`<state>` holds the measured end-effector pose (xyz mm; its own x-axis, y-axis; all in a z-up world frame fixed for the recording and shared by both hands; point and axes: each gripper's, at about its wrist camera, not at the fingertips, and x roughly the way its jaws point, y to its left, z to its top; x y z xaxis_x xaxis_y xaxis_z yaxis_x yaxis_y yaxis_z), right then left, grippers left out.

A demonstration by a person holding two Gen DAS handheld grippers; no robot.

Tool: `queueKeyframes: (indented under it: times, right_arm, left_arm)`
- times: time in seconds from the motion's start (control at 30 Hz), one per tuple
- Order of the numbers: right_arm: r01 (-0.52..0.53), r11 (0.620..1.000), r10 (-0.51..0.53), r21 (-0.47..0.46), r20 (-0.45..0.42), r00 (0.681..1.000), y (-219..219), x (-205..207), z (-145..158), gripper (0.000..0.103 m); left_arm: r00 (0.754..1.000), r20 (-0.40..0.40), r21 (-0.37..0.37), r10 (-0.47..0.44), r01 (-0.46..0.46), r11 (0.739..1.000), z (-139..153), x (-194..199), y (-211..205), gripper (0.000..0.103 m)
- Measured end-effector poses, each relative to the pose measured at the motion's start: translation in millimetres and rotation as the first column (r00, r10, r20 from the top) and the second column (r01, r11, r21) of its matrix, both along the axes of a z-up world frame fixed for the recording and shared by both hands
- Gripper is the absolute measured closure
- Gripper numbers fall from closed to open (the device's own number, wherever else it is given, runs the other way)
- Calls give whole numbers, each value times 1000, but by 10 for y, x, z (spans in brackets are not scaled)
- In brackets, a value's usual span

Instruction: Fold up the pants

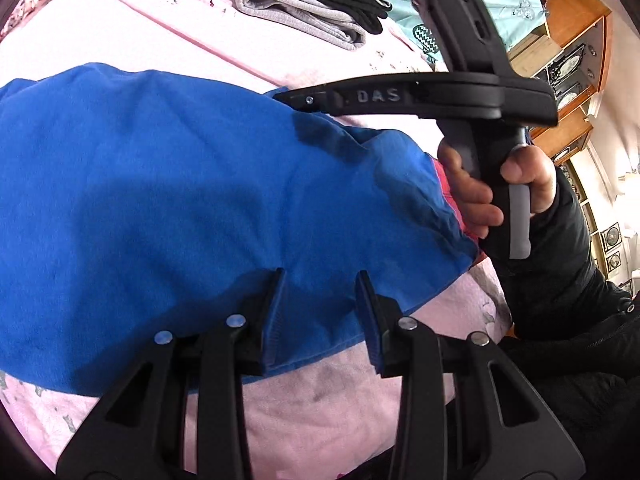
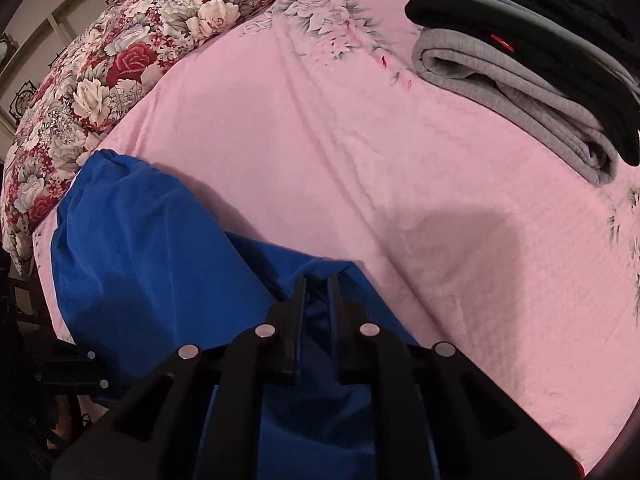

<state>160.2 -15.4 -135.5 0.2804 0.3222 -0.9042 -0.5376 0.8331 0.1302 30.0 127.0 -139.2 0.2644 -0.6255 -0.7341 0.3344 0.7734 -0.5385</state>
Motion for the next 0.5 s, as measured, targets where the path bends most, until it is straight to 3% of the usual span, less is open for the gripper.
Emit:
queueKeyframes:
  times: [0.1, 0.5]
  right_arm:
    - [-13, 1000, 13, -2, 11, 1000, -11, -36, 25, 78]
    - [-32, 999, 32, 21, -14, 999, -14, -203, -57, 72]
  left_arm:
    - [1000, -1, -2, 1, -1, 1000, -4, -1, 10, 68]
    - [1000, 0, 11, 2, -2, 1000, 6, -25, 8, 68]
